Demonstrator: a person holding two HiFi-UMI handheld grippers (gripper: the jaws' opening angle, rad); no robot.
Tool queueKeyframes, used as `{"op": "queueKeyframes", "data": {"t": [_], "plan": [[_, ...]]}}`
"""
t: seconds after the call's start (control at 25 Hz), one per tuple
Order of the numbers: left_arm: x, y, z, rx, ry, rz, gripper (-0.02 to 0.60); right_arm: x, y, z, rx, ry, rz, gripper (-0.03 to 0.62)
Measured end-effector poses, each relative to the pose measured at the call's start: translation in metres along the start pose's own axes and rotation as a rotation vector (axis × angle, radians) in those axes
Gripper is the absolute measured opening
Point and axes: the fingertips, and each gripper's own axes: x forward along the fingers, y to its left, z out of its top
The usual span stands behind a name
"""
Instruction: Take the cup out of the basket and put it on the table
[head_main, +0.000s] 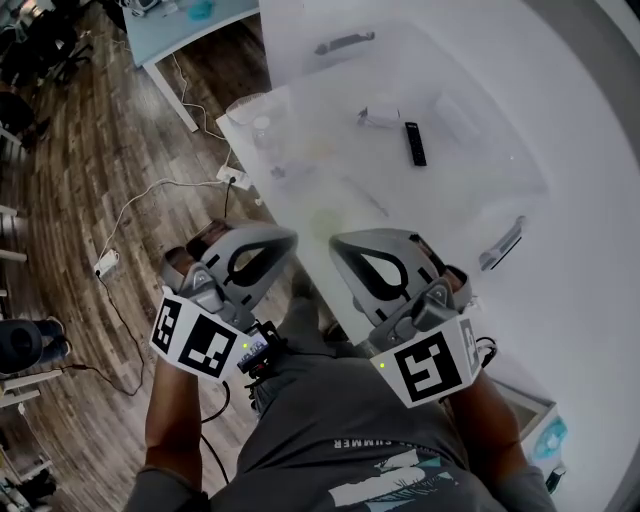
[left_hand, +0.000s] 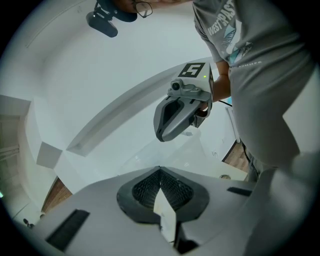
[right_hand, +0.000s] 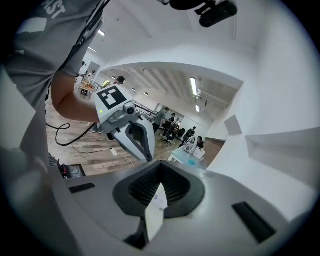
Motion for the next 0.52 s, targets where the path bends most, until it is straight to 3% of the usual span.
{"op": "queueKeyframes", "data": {"t": [0.52], "plan": [[0.005,-0.023,0.044,0.054,-0.023,-0.028,0.011,-0.067,-0.009,0.007,0.046,0.000,-0.097,0.011]]}}
